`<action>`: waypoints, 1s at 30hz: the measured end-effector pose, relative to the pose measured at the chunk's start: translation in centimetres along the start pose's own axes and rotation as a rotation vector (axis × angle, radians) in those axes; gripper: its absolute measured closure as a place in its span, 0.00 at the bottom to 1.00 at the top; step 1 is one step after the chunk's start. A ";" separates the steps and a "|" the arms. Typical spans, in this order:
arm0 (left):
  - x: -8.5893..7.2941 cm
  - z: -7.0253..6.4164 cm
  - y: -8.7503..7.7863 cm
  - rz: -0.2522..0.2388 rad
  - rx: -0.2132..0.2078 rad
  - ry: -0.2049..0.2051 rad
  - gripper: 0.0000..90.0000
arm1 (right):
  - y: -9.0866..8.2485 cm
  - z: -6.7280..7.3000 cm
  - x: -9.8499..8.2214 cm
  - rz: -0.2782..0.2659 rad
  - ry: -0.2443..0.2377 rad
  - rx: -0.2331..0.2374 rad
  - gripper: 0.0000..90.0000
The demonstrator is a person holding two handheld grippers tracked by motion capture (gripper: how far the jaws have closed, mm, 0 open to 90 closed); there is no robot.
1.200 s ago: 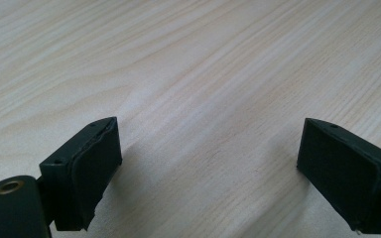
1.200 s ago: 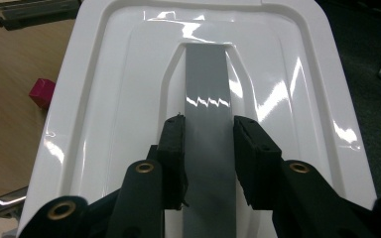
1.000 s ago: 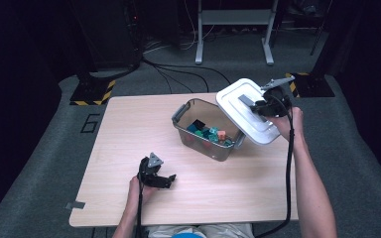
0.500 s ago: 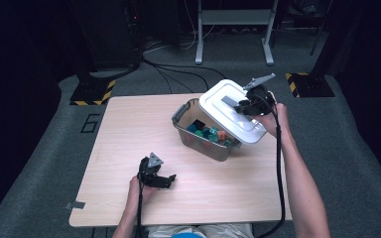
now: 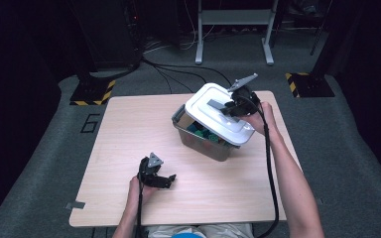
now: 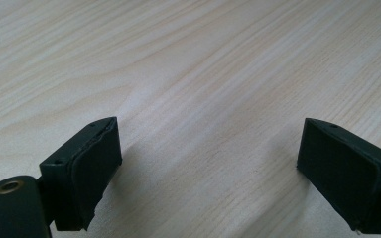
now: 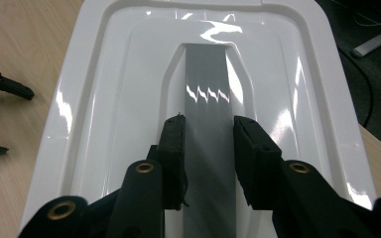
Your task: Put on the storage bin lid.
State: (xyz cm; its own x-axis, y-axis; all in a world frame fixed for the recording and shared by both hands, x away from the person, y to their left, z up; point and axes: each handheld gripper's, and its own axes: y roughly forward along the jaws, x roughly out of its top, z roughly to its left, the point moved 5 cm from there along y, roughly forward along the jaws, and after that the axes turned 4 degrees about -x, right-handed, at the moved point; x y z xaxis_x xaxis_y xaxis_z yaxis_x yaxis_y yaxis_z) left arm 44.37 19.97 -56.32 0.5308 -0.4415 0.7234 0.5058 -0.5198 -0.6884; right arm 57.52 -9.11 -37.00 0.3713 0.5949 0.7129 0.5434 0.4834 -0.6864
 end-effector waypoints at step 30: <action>0.0 0.1 0.0 0.001 0.005 0.012 0.11 | 5.4 2.6 1.2 0.081 -0.095 0.113 0.74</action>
State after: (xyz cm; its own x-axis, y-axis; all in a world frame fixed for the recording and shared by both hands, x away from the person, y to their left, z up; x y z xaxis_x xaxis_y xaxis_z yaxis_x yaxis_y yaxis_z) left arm 44.44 20.04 -56.29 0.5232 -0.4505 0.7234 0.5091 -0.5155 -0.6893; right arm 58.94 -4.12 -40.26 0.3350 0.6902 0.6414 0.4243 0.4973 -0.7567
